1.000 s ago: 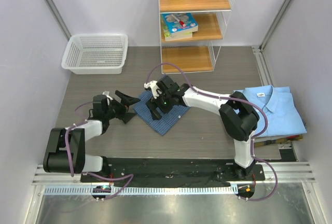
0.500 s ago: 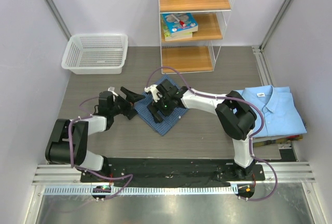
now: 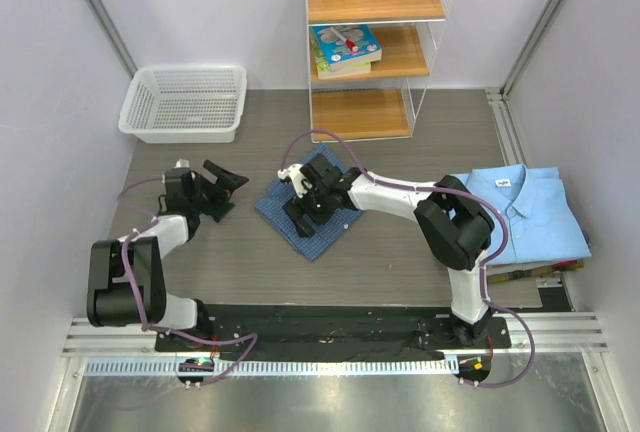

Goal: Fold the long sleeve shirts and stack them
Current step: Fold the shirt

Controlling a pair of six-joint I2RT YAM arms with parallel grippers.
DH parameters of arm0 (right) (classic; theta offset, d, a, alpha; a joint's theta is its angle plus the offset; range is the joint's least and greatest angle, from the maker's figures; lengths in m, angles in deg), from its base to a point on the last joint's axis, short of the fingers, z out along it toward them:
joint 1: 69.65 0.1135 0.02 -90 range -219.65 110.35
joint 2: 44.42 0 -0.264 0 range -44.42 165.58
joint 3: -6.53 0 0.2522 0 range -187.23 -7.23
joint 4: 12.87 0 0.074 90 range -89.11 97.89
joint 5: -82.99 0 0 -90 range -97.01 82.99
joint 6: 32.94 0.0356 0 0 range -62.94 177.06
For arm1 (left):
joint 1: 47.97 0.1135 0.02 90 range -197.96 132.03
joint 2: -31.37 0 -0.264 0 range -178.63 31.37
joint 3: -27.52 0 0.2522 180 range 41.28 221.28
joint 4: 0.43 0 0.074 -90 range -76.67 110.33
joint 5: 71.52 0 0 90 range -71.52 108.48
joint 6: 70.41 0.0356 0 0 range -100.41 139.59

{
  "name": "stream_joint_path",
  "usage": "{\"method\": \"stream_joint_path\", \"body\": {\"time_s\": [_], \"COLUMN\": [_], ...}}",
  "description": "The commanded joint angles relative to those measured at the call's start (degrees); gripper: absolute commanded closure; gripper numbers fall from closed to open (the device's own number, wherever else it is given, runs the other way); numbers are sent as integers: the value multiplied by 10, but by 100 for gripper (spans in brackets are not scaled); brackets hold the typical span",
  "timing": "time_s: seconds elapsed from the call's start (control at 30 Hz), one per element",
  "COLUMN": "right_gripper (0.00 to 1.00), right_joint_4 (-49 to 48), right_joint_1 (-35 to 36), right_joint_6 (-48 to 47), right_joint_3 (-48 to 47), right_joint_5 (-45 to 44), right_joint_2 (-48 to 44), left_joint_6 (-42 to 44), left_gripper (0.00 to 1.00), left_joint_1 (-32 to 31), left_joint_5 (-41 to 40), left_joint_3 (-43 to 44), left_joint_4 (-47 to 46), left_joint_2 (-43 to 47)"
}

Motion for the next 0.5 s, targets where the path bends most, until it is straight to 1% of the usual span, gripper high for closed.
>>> {"method": "stream_joint_path", "body": {"time_s": [0.0, 0.03, 0.07, 0.1, 0.13, 0.17, 0.2, 0.23, 0.27, 0.3, 0.33, 0.37, 0.4, 0.43, 0.47], "right_gripper": [17, 17, 16, 16, 15, 15, 13, 12, 12, 11, 11, 11, 11, 11, 11], "right_joint_4": [29, 29, 29, 29, 26, 25, 24, 21, 21, 21, 21, 21, 23, 25, 26], "right_joint_1": [-1, -1, -1, -1, -1, -1, -2, -4, -6, -10, -22, -32, -41, -51, -70], "right_joint_6": [-13, -13, -13, -13, -13, -12, -13, -12, -6, -3, 2, 15, 20, 25, 28], "right_joint_3": [9, 7, 4, 1, 0, -1, -4, -5, -9, -12, -13, -17, -18, -19, -18], "right_joint_5": [-1, 17, 27, 41, 60, 74, 85, 98, 105, 113, 124, 129, 140, 145, 149], "right_joint_2": [12, 9, 4, -7, -13, -20, -35, -46, -53, -66, -71, -77, -84, -88, -90], "left_joint_6": [117, 142, 147, 143, 132, 133, 134, 131, 132, 138, 143, 146, 152, 157, 161], "left_gripper": [8, 10, 18, 22, 27, 34, 39, 42, 48, 50, 52, 58, 60, 62, 67], "left_joint_1": [27, 28, 28, 27, 26, 17, 12, 4, -16, -26, -38, -61, -69, -76, -86], "left_joint_5": [76, 115, 139, 205, 226, 238, 263, 271, 276, 272, 268, 265, 263, 261, 263], "left_joint_3": [17, 25, 34, 39, 57, 69, 82, 104, 115, 127, 137, 149, 157, 162, 168], "left_joint_4": [33, 20, 7, -20, -34, -31, -24, -18, 2, 20, 34, 39, 65, 68, 69], "left_joint_2": [42, 47, 54, 50, 44, 38, 23, 15, -1, -9, -18, -27, -46, -58, -69]}}
